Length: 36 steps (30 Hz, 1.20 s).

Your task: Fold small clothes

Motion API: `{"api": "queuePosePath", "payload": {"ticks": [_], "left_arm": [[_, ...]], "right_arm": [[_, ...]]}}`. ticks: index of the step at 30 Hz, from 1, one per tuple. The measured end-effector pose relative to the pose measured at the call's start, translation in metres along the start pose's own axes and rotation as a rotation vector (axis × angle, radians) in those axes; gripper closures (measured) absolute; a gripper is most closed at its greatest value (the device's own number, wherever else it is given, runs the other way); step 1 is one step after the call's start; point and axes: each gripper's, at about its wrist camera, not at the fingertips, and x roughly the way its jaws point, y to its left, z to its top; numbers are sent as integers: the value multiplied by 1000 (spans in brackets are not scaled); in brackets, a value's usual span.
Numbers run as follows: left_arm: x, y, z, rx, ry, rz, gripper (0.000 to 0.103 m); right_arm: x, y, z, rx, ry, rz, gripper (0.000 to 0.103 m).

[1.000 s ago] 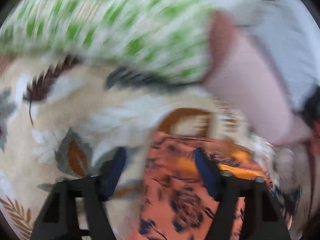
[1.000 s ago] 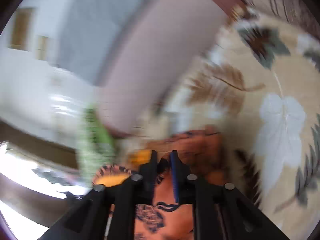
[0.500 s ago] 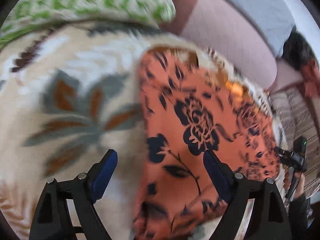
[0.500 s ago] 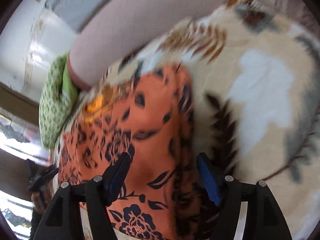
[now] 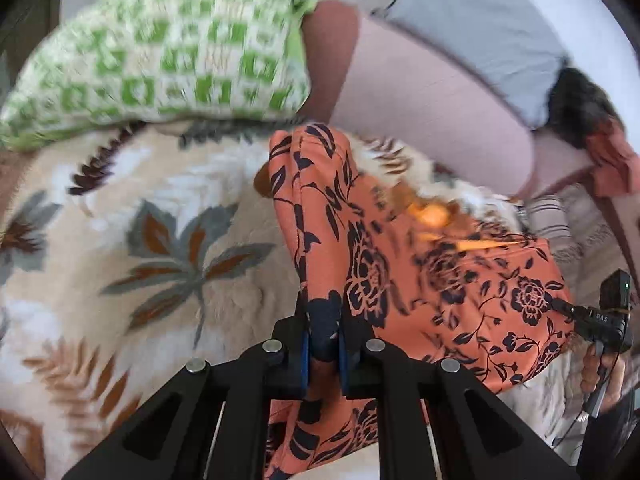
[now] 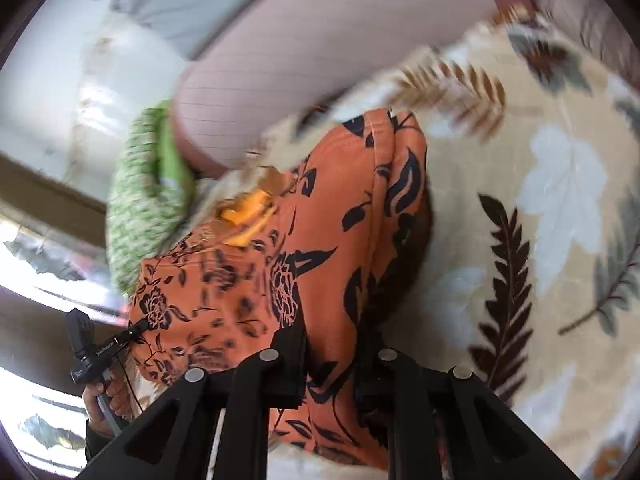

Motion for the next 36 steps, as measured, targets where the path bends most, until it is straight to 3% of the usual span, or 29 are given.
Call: {"api": "queuePosePath", "payload": {"ticks": [3,5,7,8,10,11,12,14,17,20,23,28,30,31,32,36], "left_arm": [[-55,-1,-42,16,-29,-23,92],[-68,8,-74,-1,-15,-19,91],[-53,31,-116,-60,40,-16,83],[-41,41,-134,-72,70,2,71],[-8,67,-170,-83,143,116,65],[-3,74,-174,-84,138,108,61],[-7,77,-173,-82,108,78,60],[-21,73,-162,-37,43,114,45],[-32,60,-138,75,-72,79,39],[-17,61,-118,52,-49,-10,39],[-4,62,-113,52,-43,-7,39],[20,65,-107,66,-38,7,39],[23,63,-105,77,-41,-2,43],[25,62,-104,88,-31,-2,53],[28,61,-104,96,-15,2,63],[33,60,-104,108,-6,41,67]], "right_arm": [[-38,11,-33,-25,-8,20,87],[-54,3,-75,-21,12,9,87],[-45,-17,-113,41,51,-5,82],[-33,-32,-136,53,80,-44,81],[-14,-59,-167,80,146,-149,63],[-11,-68,-177,71,140,-204,60],[-20,-67,-181,51,100,-186,55],[-38,-59,-177,18,30,-176,52],[-60,-40,-153,-83,-82,-164,43],[-50,-34,-132,-120,-91,-186,43],[-22,-35,-117,-173,-88,-262,43],[17,-33,-113,-229,-21,-305,44],[20,-32,-114,-241,-22,-314,52],[20,-33,-114,-237,-22,-313,62],[20,-33,-114,-237,-18,-317,65],[23,-31,-114,-253,5,-321,67]]}}
